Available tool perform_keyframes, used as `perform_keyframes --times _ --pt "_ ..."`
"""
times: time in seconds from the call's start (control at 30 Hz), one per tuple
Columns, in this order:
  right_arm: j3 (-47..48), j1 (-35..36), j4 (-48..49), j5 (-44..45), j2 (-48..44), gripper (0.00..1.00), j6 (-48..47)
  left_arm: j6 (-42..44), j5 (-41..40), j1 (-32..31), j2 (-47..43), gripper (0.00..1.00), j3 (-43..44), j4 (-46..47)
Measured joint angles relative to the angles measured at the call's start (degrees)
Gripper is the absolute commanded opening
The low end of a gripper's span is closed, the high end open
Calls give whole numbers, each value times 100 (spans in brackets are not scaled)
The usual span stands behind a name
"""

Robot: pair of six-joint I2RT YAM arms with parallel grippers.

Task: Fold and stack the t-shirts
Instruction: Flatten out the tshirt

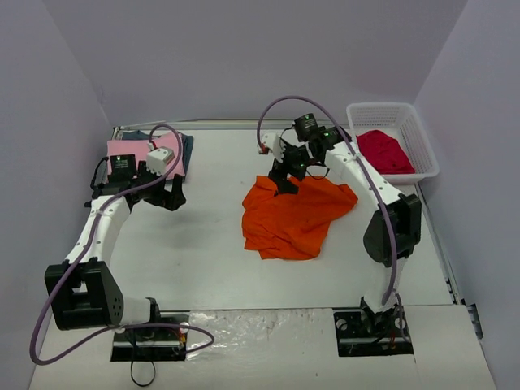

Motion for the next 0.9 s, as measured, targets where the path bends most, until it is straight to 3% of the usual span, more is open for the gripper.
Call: perform_keyframes --times 0.4,0.9 --pt "826 468 -485 -1075 2074 77 -1069 240 -551 256 -570 97 -225 -219" --pt "1436 892 -756 -1189 2640 75 -1327 343 -758 289 -691 97 -387 -382"
